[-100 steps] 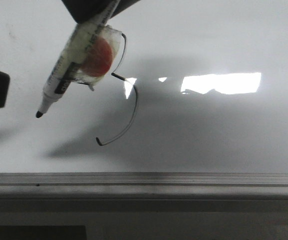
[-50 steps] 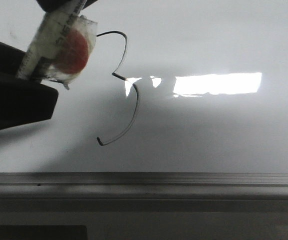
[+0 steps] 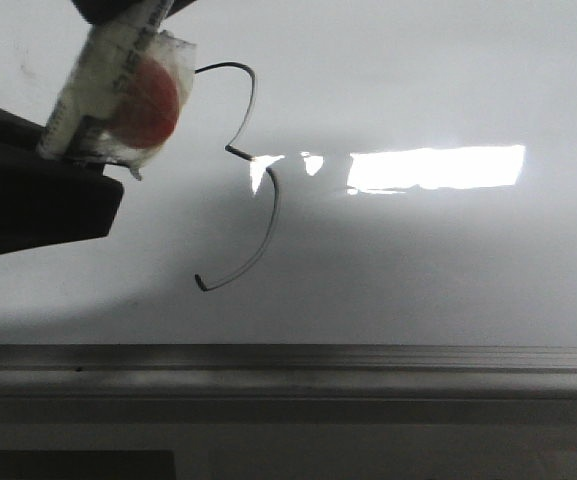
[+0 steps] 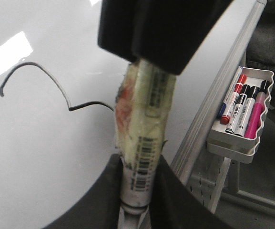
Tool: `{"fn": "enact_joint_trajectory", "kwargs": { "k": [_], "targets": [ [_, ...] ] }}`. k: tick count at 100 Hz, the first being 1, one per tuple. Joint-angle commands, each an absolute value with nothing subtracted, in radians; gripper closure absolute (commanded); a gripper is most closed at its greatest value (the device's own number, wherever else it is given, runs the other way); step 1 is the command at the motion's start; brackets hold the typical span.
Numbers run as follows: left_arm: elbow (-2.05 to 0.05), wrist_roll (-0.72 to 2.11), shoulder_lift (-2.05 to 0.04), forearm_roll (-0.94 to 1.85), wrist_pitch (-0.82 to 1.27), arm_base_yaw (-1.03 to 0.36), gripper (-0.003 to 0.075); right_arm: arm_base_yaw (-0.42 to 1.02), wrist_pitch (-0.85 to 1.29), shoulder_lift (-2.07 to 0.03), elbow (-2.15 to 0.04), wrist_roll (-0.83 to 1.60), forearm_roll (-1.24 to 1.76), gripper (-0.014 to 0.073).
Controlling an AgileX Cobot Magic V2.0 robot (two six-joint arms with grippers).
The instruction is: Write number 3 on whiteboard
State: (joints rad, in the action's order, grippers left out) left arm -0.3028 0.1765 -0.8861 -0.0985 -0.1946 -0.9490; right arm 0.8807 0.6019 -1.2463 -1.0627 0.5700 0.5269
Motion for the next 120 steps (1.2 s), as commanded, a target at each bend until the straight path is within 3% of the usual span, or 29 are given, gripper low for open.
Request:
{"fn": "enact_joint_trajectory", "kwargs": {
  "k": [1,5,6,16,32,46,96,106,120],
  "targets": [
    [-0.330,0.161,-0.882,-0.066,-0.273,-0.956,0.0741,0.880,0.545,-1.220,-1.097,0.577,0.548,0.0324],
    [-0.330,0.160,-0.882,-0.045,-0.273,-0.956,0.0741,0.880,0.531,-1.220,-1.097,0.577,0.546,0.0202],
    [-0.330,0.160,-0.882,-0.032,-0.271,-0.956,0.0741,0.878,0.521,-1.220,-1.097,0.577,0.546,0.0132],
    [-0.330,0.160,-0.882,0.164,-0.261,-0.956,0.0741,0.876,0.479,-1.208,-1.097,0.577,0.535,-0.0080],
    [-0.330,0.160,-0.885,0.613,-0.256,-0.939,0.0741,0.876,0.431,-1.176,-1.097,0.577,0.528,-0.0019],
    [-0.330,0.160,-0.903,0.833,-0.256,-0.929,0.0741,0.876,0.420,-1.159,-1.097,0.577,0.528,0.0000],
    [-0.330,0.160,-1.008,0.879,-0.308,-0.929,0.0731,0.876,0.439,-1.159,-1.097,0.577,0.533,0.0000],
    [-0.330,0.160,-1.008,0.879,-0.326,-0.929,0.0637,0.876,0.439,-1.159,-1.097,0.577,0.535,0.0000],
    [-0.330,0.160,-1.008,0.879,-0.326,-0.929,0.0402,0.876,0.440,-1.159,-1.097,0.577,0.539,0.0000]
  ]
}}
